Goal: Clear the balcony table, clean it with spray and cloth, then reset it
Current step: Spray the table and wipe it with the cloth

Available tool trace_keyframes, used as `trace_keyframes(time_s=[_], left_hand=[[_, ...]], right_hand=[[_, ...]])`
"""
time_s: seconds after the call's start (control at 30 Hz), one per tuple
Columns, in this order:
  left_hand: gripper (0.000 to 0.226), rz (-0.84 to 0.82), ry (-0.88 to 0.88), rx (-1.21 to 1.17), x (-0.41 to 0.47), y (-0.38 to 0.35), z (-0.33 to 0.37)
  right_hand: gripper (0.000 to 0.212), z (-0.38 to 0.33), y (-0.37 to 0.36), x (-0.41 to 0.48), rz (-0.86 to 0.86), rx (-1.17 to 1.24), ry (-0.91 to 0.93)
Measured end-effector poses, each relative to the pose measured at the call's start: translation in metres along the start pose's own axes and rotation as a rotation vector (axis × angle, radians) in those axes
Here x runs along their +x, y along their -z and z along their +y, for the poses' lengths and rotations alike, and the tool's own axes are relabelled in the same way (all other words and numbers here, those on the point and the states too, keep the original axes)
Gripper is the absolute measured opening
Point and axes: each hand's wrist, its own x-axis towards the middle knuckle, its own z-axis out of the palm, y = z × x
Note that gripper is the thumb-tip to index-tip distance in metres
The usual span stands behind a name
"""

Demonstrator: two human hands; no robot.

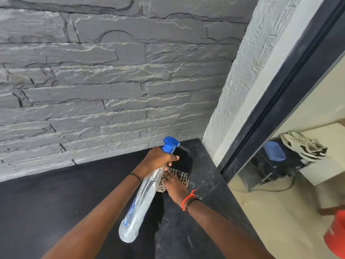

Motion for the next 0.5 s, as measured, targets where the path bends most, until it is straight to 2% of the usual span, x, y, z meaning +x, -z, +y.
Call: trace_keyframes(time_s=[0.3,0.5], left_hand=[[0.025,0.037,-0.053,0.004,0.006,0.001,0.004],[0.022,0.063,-0.071,-0.109,-0.004,0.017,-0.006]], right_hand=[[0.050,0.007,-0.006,-0.002,0.002,-0.015,0.009],[0.052,0.026,0.000,0.010,0.037,-0.032,0.037]])
